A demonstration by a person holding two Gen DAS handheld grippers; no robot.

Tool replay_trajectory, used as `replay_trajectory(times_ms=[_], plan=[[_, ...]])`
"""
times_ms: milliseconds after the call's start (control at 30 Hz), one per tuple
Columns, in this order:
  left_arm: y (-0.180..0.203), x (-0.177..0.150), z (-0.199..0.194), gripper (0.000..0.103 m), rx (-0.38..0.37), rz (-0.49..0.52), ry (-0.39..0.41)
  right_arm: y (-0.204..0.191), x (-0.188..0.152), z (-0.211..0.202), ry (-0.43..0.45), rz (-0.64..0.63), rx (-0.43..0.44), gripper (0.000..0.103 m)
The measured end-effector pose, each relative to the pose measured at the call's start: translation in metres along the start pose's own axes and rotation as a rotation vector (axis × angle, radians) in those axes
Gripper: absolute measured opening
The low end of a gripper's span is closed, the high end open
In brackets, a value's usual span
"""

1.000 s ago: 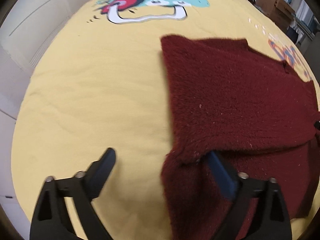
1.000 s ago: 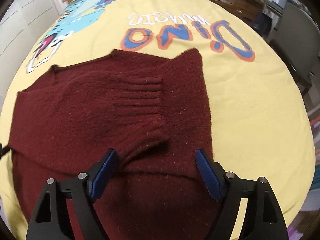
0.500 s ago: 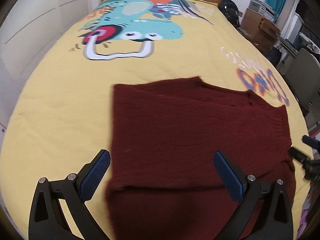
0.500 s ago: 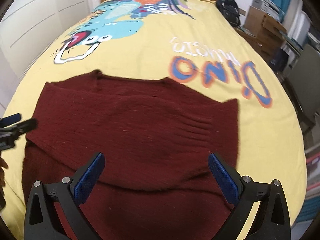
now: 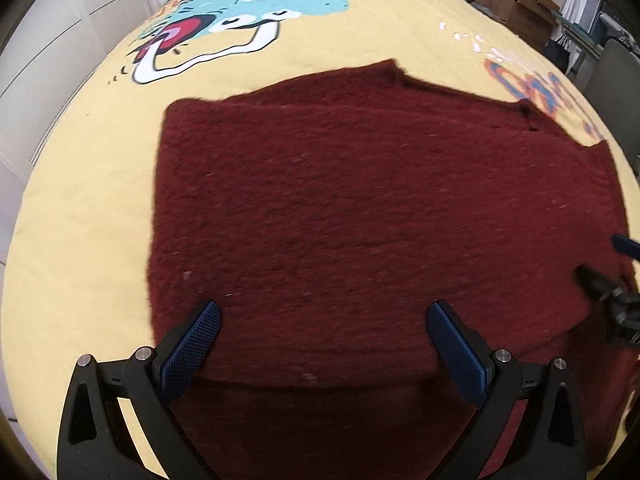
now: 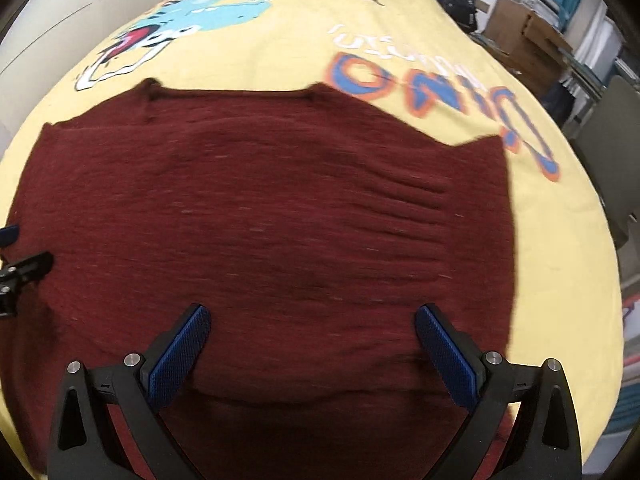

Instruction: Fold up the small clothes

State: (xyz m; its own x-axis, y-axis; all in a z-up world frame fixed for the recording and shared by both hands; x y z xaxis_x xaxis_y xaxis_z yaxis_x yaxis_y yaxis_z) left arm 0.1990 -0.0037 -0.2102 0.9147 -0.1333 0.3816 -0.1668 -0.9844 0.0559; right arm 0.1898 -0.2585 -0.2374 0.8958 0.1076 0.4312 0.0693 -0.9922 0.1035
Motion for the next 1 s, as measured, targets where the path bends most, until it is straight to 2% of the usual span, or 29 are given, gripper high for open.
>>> replay_trajectory(times_ms=[100, 233, 367, 433, 633, 733, 867, 1000], plan=[[-0.005, -0.004, 0.004, 0.102, -0.023, -0.008, 0.009, 0.016, -0.006, 0.003, -0.011, 0.036, -0.009, 0.103], [-0.003, -0.004, 0.004, 0.102, -0.004, -0.003, 0.034, 0.027, -0.014, 0.007, -0.025, 0.124, 0.047, 0.103], [-0.002, -0.005, 0.000, 0.102, -0.005, 0.006, 0.044, 0.027, -0.016, 0.003, -0.020, 0.129, 0.064, 0.103], [-0.001, -0.005, -0.003, 0.102, -0.013, 0.015, 0.039, 0.028, -0.017, -0.006, -0.018, 0.141, 0.079, 0.103], [-0.002, -0.015, -0.035, 0.102, -0.057, -0.041, 0.034, 0.040, -0.029, -0.044, -0.001, 0.150, 0.109, 0.103], [-0.004, -0.034, -0.055, 0.102, -0.090, -0.055, 0.018, 0.047, -0.045, -0.063, 0.003, 0.147, 0.098, 0.103], [-0.010, -0.068, -0.070, 0.102, -0.097, -0.076, -0.028, 0.057, -0.069, -0.079, -0.010, 0.138, 0.063, 0.103], [-0.018, -0.104, -0.079, 0.102, -0.071, -0.089, -0.068, 0.065, -0.102, -0.087, -0.044, 0.153, 0.045, 0.103]])
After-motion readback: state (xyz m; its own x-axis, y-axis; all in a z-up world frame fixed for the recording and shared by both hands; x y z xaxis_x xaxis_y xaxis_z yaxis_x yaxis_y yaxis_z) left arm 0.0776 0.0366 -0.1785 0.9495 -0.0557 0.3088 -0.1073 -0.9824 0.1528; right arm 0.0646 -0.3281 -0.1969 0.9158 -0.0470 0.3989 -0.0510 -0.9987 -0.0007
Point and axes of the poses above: each gripper's, at about its wrist camera, not at the fingertips, and z roughly the way its jaws point, y to its right, x to its top, the point moved 9 cm from there along z, roughly the way its jaws point, and after that the axes turned 4 degrees about -x, right-handed, at the moved point
